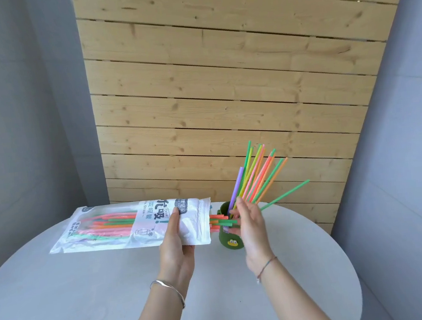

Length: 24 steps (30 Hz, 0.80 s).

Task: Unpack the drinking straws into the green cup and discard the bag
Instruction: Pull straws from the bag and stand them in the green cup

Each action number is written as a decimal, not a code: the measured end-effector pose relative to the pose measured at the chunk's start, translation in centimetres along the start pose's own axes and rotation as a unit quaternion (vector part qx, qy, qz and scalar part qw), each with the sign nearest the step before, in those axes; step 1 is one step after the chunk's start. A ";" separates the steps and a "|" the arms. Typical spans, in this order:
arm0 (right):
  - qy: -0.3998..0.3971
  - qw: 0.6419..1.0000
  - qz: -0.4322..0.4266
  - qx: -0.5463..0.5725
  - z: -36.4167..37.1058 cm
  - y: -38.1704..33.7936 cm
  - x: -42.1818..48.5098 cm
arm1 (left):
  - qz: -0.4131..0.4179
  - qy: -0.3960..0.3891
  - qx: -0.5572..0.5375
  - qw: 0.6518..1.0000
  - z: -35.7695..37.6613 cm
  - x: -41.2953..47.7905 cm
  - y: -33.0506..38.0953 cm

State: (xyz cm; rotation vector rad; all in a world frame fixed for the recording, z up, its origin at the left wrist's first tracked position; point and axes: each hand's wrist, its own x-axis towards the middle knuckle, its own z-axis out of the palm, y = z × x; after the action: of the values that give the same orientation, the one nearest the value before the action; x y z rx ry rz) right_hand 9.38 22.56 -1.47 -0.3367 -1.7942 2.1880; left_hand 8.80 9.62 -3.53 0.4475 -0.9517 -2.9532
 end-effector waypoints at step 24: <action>-0.064 0.996 0.050 0.027 0.4 0.3 -1.3 | -0.037 0.009 -0.055 0.998 0.7 -1.5 -0.7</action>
State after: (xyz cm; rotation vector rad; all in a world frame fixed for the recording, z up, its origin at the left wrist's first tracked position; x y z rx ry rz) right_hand 10.41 21.64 -1.72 -0.2852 -1.8174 2.3715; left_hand 10.08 10.69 -3.00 0.5150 -0.7840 -3.0419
